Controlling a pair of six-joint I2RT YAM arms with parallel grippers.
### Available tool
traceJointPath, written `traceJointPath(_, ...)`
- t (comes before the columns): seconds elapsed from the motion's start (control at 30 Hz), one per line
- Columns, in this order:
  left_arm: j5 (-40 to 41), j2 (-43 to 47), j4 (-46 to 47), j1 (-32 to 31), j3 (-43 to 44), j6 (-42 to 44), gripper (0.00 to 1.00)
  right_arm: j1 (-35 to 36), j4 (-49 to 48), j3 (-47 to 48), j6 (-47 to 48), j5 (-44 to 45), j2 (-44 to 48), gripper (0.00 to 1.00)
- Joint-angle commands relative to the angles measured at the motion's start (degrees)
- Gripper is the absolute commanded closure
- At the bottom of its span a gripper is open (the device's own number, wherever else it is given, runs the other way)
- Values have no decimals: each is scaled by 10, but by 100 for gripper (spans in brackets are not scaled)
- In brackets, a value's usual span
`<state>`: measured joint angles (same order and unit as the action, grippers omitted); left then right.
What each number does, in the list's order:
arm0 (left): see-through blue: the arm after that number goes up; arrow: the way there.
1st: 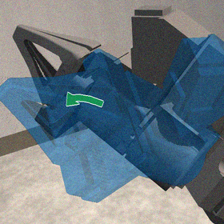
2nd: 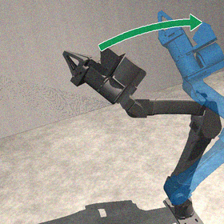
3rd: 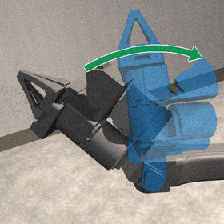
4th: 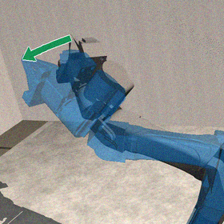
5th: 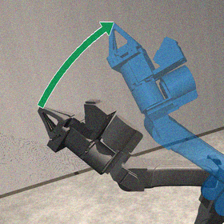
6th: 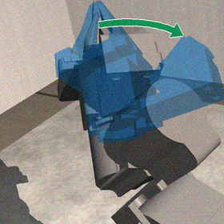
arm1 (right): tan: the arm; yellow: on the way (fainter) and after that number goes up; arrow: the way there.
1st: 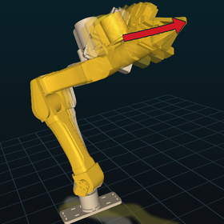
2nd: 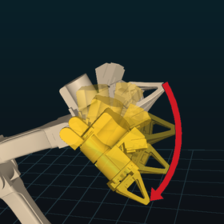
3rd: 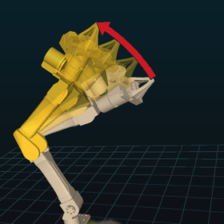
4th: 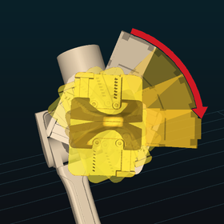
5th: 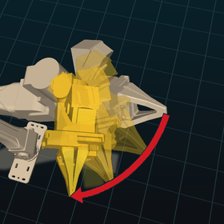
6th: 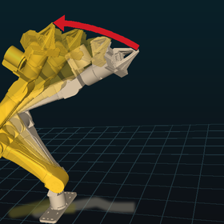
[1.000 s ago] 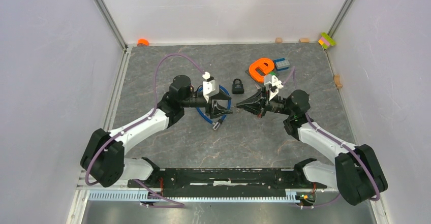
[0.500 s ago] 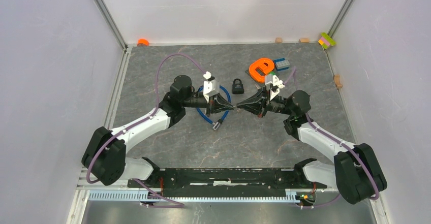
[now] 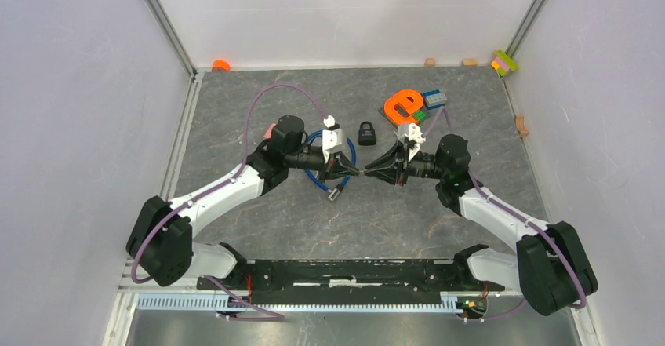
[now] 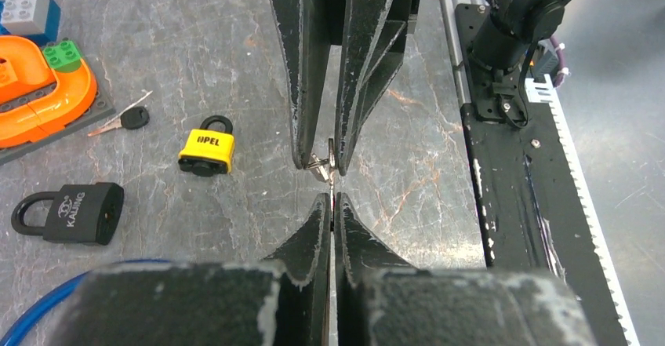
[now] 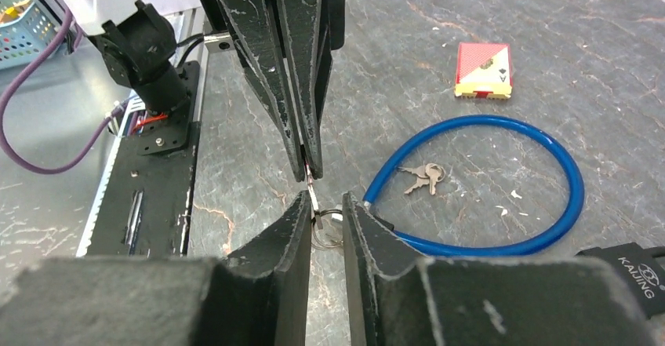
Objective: Unlock with the key
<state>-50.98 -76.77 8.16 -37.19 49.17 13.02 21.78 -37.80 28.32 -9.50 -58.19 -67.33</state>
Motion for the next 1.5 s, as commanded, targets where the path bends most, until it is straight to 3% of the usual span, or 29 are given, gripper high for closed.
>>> traceJointPath(0.0,1,14,-26,-9,30,48,98,5,64,27,64,18,4,75)
traceJointPath(0.17,7,13,-30,-12,30,53,98,8,71,29,69,18,4,80)
traceJointPath(0.33,13,13,-24,-12,29,51,98,9,79,32,78,16,4,99)
traceJointPath(0.43,18,13,-15,-12,24,50,97,9,98,37,90,29,11,100)
traceJointPath(0.47,22,14,-15,-12,23,49,92,9,105,38,110,37,13,100)
traceJointPath(0.67,42,28,3,14,10,13,34,-5,148,42,146,67,29,100)
traceJointPath(0.83,111,41,9,55,6,-25,5,-30,215,52,194,104,46,100)
traceJointPath(1.0,254,-6,-115,55,67,12,3,-39,233,38,239,131,84,100)
traceJointPath(1.17,313,-87,-264,43,142,90,5,-42,273,54,283,125,99,100)
traceJointPath(1.47,366,-225,-326,-9,210,42,16,-82,329,77,321,102,138,100)
